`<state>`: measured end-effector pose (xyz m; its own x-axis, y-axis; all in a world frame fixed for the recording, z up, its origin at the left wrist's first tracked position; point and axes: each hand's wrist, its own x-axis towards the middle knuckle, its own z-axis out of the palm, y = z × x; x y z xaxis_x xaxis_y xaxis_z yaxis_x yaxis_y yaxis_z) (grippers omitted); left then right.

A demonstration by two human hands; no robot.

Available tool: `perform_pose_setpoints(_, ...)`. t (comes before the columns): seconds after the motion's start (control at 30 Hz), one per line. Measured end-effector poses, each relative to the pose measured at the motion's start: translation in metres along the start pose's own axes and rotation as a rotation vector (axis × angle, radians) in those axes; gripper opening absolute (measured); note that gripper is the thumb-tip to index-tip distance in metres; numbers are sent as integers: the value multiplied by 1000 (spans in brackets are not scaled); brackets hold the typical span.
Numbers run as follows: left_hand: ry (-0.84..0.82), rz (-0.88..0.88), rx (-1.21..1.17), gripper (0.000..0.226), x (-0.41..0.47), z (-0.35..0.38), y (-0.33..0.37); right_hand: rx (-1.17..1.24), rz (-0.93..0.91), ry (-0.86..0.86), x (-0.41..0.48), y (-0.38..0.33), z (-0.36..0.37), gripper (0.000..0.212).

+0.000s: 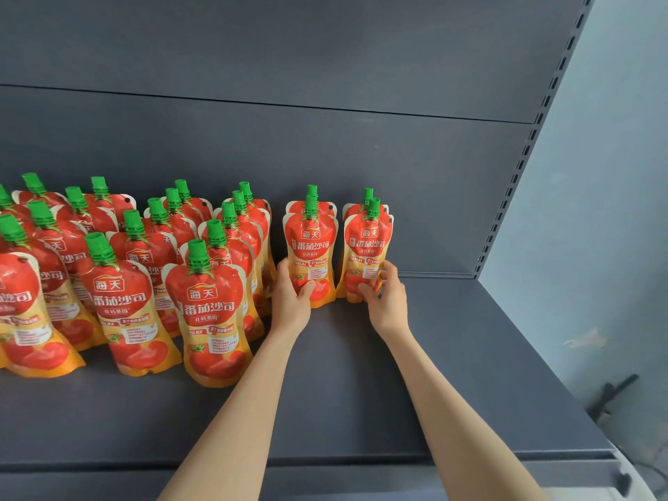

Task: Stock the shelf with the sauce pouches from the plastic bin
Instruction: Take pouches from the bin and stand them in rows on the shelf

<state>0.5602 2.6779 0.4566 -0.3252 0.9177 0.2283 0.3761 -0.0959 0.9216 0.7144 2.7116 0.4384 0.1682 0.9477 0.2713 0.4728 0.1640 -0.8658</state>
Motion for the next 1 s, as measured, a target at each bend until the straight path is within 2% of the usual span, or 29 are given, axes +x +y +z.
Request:
perform_pose_setpoints(0.7, 21, 27, 61, 65, -4, 4, -5, -83, 22, -24, -5, -6, -1, 52)
perform_pose_setpoints(0.87, 55, -8, 123, 74, -25, 0, 2, -81, 62, -8, -15, -12, -9, 61)
perform_pose_setpoints(1.0, 70, 39, 94, 59, -53, -7, 11, -101, 23, -7, -37, -17, -27, 49)
